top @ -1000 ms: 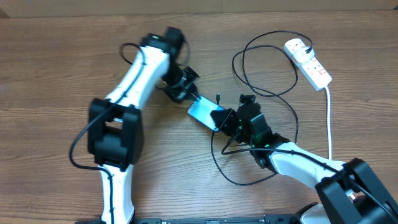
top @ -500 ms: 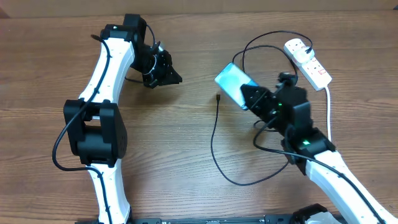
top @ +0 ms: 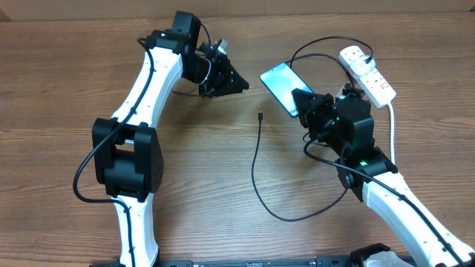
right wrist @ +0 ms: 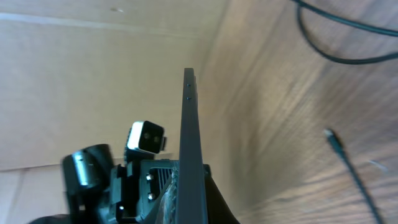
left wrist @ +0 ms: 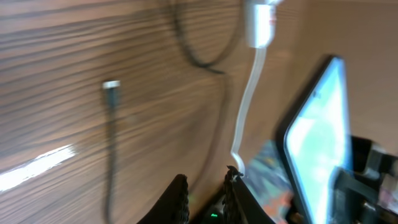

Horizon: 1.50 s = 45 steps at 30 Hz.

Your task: Plug charger to phone and switch on socket

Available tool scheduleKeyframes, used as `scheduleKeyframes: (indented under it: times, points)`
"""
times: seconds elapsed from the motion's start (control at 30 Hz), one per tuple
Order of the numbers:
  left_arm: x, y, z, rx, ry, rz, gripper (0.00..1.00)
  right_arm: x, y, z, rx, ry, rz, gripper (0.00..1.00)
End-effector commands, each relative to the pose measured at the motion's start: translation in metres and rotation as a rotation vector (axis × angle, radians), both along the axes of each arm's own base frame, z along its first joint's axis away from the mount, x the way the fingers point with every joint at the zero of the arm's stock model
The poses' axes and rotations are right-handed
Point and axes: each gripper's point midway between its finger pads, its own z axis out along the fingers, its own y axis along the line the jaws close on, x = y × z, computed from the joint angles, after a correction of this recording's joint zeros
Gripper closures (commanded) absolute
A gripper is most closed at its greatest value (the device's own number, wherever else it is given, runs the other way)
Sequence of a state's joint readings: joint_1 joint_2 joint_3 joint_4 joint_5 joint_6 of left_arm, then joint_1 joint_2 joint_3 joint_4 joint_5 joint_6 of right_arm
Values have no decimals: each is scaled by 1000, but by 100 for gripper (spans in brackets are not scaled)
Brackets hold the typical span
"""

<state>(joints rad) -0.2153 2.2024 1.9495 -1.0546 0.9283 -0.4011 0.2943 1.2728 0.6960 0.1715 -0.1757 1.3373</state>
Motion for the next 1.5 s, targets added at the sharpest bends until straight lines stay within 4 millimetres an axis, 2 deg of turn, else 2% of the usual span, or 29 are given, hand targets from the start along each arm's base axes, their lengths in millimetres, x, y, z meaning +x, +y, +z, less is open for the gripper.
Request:
scheduleKeyframes:
  times: [0.0,0.17,0.23,0.33,0.43,0.6,0.87,1.0,1.27,1.47]
  points:
    - [1,-11,40,-231,-22,-50,83,13,-5,33,94,-56,-64,96]
    - [6,-18,74,-413,-59,-94,72,21,-18,43,151,-77,-137,96]
    - [6,-20,83,-458,-59,-106,71,25,-21,49,178,-98,-166,96]
    - [7,-23,95,-516,-43,-124,67,33,-19,57,230,-139,-169,96]
    - [5,-25,104,-550,17,-128,62,43,-11,53,280,-150,-161,96]
    - [4,-32,99,-520,54,-110,62,52,13,48,312,-183,-106,96]
    - [13,-49,73,-362,54,-22,64,57,21,54,303,-193,-95,96]
    - [17,-56,63,-302,43,13,66,53,32,53,303,-182,-68,96]
    - [34,-67,68,-292,-46,50,72,43,52,46,297,-147,-21,96]
    - [48,-65,64,-253,-50,130,75,37,63,39,287,-116,7,96]
